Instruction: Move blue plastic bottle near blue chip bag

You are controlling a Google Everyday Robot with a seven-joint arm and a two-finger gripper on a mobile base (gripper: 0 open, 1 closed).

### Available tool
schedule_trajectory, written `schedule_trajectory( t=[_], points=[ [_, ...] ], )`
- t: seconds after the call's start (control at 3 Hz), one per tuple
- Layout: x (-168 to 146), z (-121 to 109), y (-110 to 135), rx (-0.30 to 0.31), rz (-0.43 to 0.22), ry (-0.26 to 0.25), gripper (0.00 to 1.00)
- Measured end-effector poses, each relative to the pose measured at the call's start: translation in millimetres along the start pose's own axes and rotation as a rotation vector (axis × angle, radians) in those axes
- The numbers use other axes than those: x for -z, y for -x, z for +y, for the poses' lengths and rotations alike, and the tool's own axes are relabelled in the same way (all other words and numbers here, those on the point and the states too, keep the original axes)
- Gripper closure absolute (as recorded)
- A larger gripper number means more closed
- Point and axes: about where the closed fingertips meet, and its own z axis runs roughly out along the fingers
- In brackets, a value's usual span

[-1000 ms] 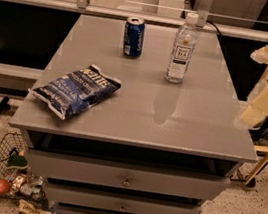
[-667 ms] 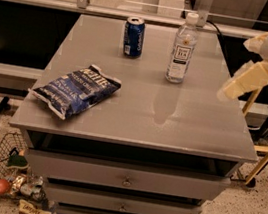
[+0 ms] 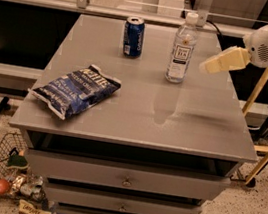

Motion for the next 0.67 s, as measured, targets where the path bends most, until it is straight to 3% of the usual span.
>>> schedule_trajectory(
  t=[0.33, 0.67],
  points=[
    [-28, -10, 12, -0.099, -0.052, -0.023, 0.0],
    [-50, -2, 34, -0.099, -0.081, 0.011, 0.0]
  ],
)
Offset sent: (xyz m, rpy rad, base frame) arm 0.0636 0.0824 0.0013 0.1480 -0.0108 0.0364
